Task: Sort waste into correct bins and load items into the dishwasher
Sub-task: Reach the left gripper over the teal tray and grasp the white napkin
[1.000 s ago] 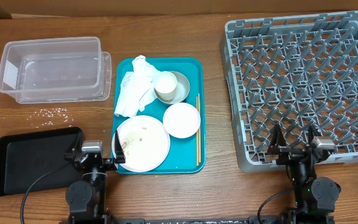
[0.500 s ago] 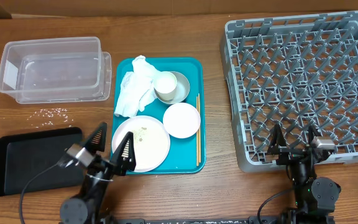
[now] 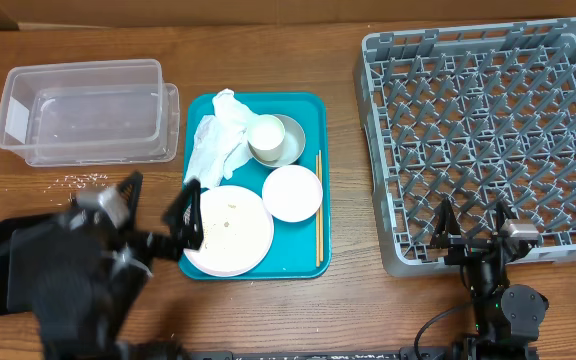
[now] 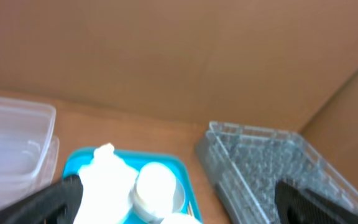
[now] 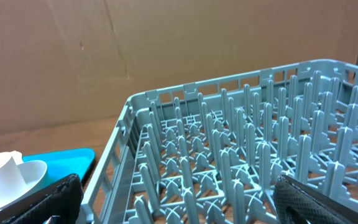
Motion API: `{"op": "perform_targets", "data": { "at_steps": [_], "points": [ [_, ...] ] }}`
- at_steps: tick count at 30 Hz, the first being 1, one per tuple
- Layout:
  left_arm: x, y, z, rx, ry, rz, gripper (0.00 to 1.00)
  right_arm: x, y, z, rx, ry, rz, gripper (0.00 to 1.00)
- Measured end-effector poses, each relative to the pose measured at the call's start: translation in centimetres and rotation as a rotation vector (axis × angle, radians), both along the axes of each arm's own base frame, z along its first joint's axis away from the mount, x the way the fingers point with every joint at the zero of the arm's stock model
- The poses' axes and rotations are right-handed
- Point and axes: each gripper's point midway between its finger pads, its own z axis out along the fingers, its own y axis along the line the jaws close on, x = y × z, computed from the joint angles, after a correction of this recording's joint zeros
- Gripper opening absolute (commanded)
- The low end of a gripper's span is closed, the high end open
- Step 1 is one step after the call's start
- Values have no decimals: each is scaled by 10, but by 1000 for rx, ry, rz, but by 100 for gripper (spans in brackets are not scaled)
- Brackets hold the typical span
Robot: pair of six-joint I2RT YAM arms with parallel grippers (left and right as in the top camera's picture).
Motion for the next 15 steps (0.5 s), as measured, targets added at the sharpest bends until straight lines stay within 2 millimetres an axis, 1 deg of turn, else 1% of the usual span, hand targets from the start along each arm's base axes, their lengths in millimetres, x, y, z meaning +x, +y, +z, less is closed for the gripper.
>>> {"op": "perform_targets", "data": {
  "at_steps": [3,5,8,10,12,15],
  "points": [
    [17,-1,0,87,240,-44,100,0,0,0,0,1,0,100],
    [29,-1,3,121,359,-73,100,0,0,0,0,0,0,100],
    [53,-1,12,130,464,-104,100,0,0,0,1,0,0,100],
    [66,-3,12,131,504,-132,100,0,0,0,0,0,0,100],
    [78,-5,7,138,542,-158,100,0,0,0,0,-1,0,100],
    [87,-9,-12,165,638,-178,100,0,0,0,0,0,0,100]
  ]
}}
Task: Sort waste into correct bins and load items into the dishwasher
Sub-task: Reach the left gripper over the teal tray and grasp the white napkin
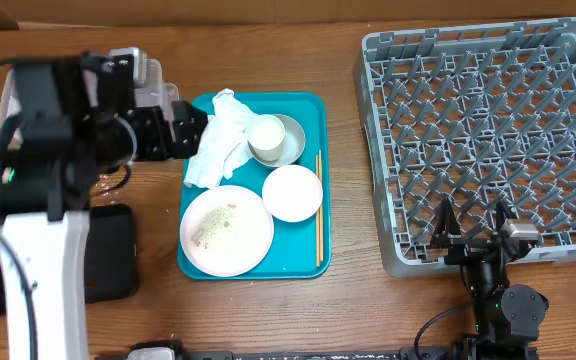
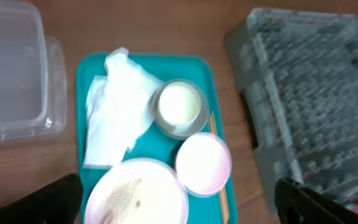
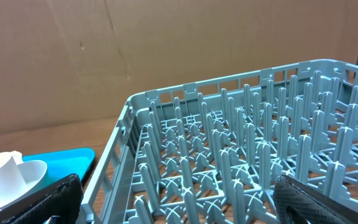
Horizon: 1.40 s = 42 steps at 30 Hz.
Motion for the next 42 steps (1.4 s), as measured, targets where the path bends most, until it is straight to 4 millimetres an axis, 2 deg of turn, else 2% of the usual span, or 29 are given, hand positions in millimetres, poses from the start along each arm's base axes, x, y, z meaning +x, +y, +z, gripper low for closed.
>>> {"op": "perform_targets", "data": {
  "at_steps": [7,12,15,16,26,32,42],
  "points": [
    [18,-2,-68,133,245,7,100,0,0,0,0,0,0,100],
    [35,2,-101,164,326,27,100,0,0,0,0,0,0,100],
    [41,3,-120,167,382,38,57,0,0,0,0,0,0,100],
    [43,3,-126,166,399,41,53,0,0,0,0,0,1,100],
    [50,-6,-184,222,555,12,63,0,0,0,0,0,0,100],
    [67,-1,-215,336,561,38,60,0,0,0,0,0,0,100],
    [72,-6,-266,523,623,21,60,0,0,0,0,-1,0,100]
  ]
}}
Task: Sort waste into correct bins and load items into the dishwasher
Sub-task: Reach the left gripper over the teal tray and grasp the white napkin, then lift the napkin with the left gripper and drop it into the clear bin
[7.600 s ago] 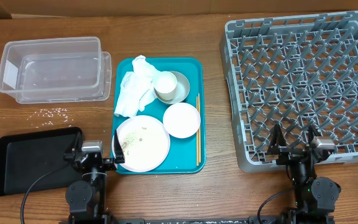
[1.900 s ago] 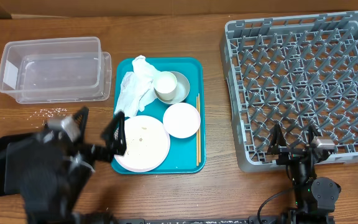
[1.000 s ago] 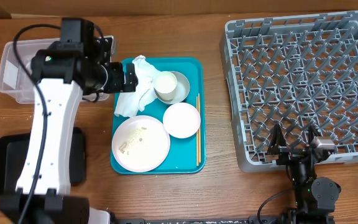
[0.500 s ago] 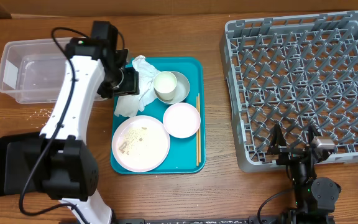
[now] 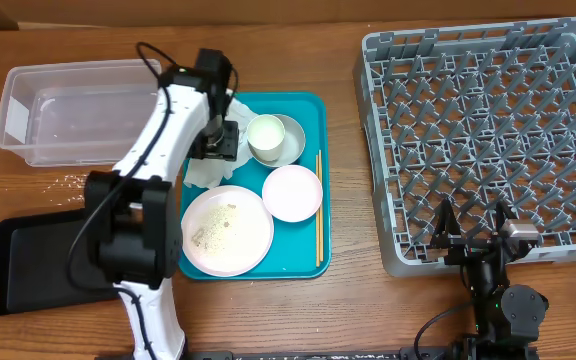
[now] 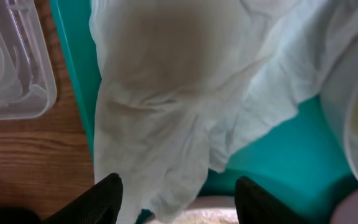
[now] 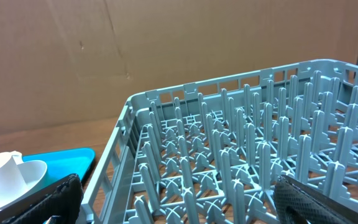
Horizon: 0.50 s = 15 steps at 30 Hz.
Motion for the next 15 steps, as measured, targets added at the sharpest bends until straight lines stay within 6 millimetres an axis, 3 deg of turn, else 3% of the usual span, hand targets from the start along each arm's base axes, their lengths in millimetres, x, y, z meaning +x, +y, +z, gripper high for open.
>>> {"op": "perform_targets", "data": {
  "at_steps": [7,15],
  "points": [
    [4,12,-23,143,9,27,58,0,0,0,0,0,0,100],
    [4,14,-31,160,18,53,33,0,0,0,0,0,0,100]
  ]
}}
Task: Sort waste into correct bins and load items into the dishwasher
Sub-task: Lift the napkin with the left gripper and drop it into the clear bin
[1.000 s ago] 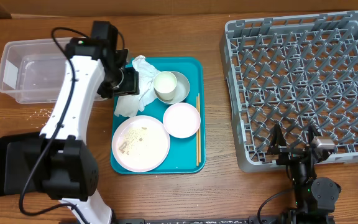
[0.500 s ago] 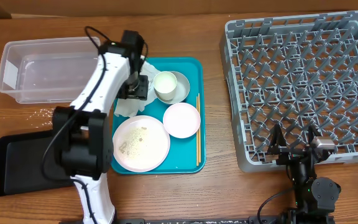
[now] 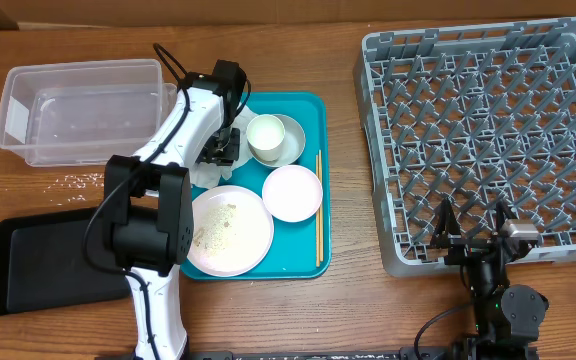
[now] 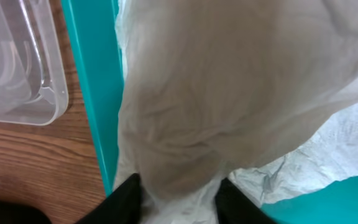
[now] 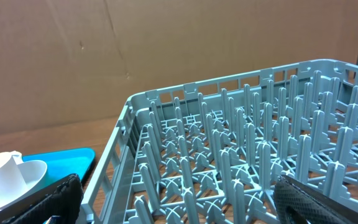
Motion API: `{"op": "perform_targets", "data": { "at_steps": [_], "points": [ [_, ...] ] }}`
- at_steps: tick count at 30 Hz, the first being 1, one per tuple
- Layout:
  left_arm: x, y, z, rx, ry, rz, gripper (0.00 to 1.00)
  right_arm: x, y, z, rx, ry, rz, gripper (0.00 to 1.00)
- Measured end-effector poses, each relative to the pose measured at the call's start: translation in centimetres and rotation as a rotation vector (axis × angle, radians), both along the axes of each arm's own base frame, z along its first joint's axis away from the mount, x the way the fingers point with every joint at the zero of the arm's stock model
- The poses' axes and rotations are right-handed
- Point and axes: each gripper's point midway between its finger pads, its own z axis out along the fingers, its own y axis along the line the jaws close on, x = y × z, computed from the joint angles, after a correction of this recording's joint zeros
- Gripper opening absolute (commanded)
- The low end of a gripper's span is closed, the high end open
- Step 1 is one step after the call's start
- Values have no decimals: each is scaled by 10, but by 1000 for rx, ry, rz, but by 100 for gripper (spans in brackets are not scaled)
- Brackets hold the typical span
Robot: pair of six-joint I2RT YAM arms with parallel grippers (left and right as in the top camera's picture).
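Note:
A crumpled white napkin point(image 4: 229, 93) lies at the upper left of the teal tray point(image 3: 308, 100). My left gripper point(image 3: 222, 148) is down on it. In the left wrist view the left gripper point(image 4: 179, 200) has its dark fingers point(image 4: 124, 200) pressed in on a bunched fold, shut on the napkin. A white cup point(image 3: 266, 132) stands in a grey bowl point(image 3: 291, 140). A small plate point(image 3: 292, 192), a large crumb-strewn plate point(image 3: 228, 230) and chopsticks point(image 3: 318, 210) share the tray. My right gripper point(image 3: 473, 222) is open and holds nothing at the front edge of the grey dish rack point(image 3: 488, 130).
A clear plastic bin point(image 3: 83, 110) stands left of the tray, close to the left arm. A black tray point(image 3: 38, 265) lies at the front left. Crumbs dot the wood between them. The right wrist view shows the rack's pegs point(image 5: 241, 162) and cardboard behind.
The left gripper's fingers stood apart on either side of the napkin; now they are closer together with the napkin bunched between them. The right arm has not moved.
The left gripper was open low at the tray's front left corner. Then it was open between the clear bin and the tray. Later it stood over the napkin, fingers apart, and now it is shut on the napkin. The right gripper stayed at the rack.

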Motion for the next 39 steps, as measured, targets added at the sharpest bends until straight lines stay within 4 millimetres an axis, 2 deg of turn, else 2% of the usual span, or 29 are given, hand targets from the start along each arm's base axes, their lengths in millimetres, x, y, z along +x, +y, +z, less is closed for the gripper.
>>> {"op": "perform_targets", "data": {
  "at_steps": [11,19,29,35,39],
  "points": [
    [-6,-7,8,-42,22,54,5,0,0,0,0,0,0,100],
    [-2,-19,30,-106,24,80,4,0,0,0,0,1,0,100],
    [-2,-21,59,-116,25,104,7,0,0,0,0,1,0,100],
    [-2,-21,64,-117,21,114,11,0,0,0,0,1,0,100],
    [-1,-21,64,-117,15,134,11,0,0,0,0,1,0,100]
  ]
}}
